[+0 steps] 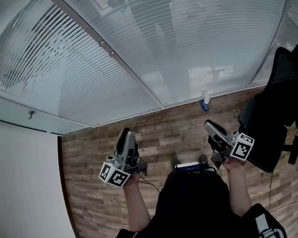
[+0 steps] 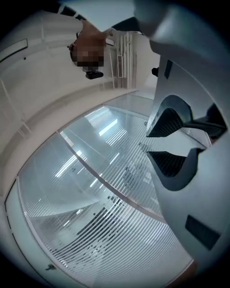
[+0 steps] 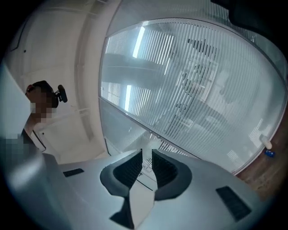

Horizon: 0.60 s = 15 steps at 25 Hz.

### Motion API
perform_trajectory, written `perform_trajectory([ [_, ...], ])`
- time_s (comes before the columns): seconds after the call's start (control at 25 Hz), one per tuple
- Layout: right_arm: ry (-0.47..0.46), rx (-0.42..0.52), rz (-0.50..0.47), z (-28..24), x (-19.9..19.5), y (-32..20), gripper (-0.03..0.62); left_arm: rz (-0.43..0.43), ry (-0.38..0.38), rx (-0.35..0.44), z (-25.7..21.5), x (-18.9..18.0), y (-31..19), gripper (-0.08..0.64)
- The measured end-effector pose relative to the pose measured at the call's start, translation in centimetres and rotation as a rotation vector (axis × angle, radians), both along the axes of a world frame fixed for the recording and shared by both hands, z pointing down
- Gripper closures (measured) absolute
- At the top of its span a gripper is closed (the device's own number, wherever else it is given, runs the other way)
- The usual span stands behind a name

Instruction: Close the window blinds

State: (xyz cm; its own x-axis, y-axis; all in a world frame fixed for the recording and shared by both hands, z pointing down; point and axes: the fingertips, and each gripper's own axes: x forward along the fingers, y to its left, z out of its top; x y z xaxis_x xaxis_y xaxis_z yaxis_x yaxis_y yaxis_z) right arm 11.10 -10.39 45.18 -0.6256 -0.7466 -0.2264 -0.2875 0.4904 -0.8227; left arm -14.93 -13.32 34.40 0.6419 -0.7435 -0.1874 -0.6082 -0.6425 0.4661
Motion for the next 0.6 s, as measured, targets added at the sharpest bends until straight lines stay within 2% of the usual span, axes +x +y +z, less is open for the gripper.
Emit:
perform_trajectory([
  [0.16, 0.017, 0.043, 0.068, -1.1, 1.2, 1.8, 0.54, 0.092, -0.018, 0.043, -1.1, 1.6, 1.7, 0.466],
  [0.36, 0.074, 0.056, 0.149, -1.8, 0.3, 5.9, 0.54, 0.182, -0.053, 0.092, -1.5, 0.0, 6.3, 0.468],
  [0.48, 0.106, 0.046, 0.182, -2.1, -1.7, 9.5, 0.54, 0.214, -0.017, 0.098, -0.8, -2.5, 9.1, 0.478],
  [0.6, 0.121, 0.004, 0.219, -1.9, -4.1, 15.5, 0.54, 0.263, 0.051, 0.084, 0.3, -4.5, 12.2, 0.508],
])
